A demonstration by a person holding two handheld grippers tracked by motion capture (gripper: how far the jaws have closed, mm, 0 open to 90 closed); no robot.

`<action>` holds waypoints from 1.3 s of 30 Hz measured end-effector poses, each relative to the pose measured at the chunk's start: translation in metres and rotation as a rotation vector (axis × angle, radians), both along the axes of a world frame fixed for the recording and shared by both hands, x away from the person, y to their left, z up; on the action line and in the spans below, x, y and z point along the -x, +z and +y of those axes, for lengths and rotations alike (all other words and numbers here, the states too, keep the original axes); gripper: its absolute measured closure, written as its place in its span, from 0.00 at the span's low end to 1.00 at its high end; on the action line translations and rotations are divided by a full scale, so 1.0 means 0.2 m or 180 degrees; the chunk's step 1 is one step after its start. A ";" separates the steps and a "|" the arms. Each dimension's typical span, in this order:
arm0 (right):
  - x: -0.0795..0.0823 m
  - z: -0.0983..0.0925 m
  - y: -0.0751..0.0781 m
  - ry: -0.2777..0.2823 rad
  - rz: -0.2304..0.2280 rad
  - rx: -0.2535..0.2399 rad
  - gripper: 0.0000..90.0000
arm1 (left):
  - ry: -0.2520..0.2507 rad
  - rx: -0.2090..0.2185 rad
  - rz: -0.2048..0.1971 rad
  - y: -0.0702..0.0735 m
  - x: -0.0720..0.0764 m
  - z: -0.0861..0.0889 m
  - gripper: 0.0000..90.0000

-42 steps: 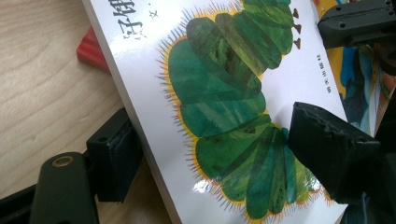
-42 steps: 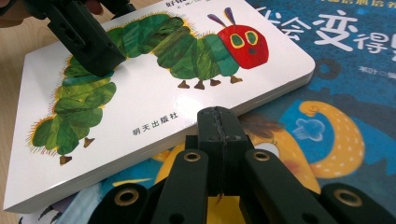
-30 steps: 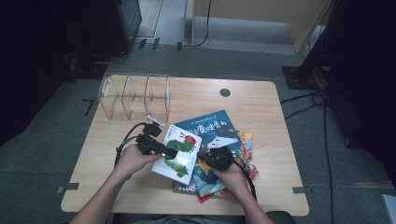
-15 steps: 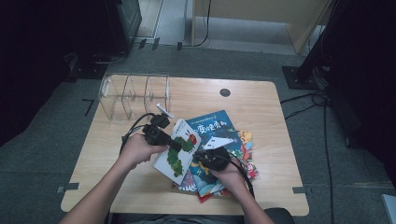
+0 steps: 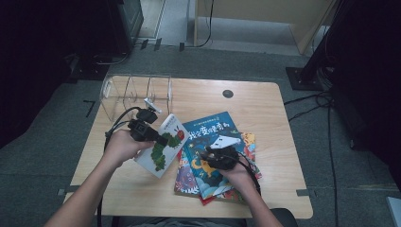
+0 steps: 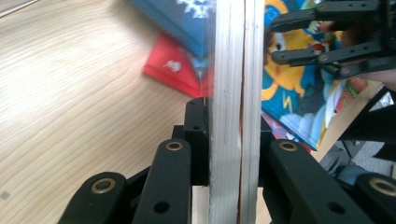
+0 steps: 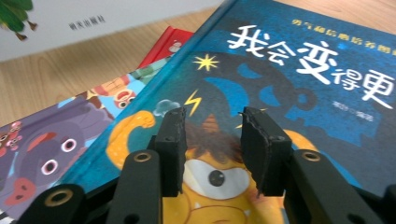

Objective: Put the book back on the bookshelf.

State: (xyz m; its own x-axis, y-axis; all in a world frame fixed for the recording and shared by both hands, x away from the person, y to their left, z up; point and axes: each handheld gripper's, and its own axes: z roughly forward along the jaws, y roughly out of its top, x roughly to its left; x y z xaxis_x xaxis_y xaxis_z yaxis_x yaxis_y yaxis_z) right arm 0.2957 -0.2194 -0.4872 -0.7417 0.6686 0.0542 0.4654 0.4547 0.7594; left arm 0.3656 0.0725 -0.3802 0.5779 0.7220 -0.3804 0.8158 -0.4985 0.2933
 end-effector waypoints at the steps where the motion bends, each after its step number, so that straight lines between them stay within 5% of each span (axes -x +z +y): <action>1: 0.00 0.00 0.00 0.0000 0.0000 0.0000 0.65 | 0.0000 0.0000 0.0000 0.00 0.00 0.00 0.86; 4: -0.01 -0.01 -0.01 -0.0053 -0.0052 0.0061 0.61 | 0.0101 -0.0117 0.0001 0.00 -0.02 0.06 0.86; 14: -0.02 -0.01 -0.02 -0.0100 -0.0092 0.0112 0.54 | 0.0470 -0.0209 0.0124 -0.02 -0.11 0.15 0.86; 27: -0.03 -0.02 -0.03 -0.0112 -0.0085 0.0049 0.53 | 0.0811 -0.0453 0.0255 -0.01 -0.26 0.11 0.86; 39: -0.03 -0.03 -0.03 -0.0102 -0.0086 0.0042 0.53 | 0.0945 -0.0684 0.0313 0.01 -0.36 0.02 0.86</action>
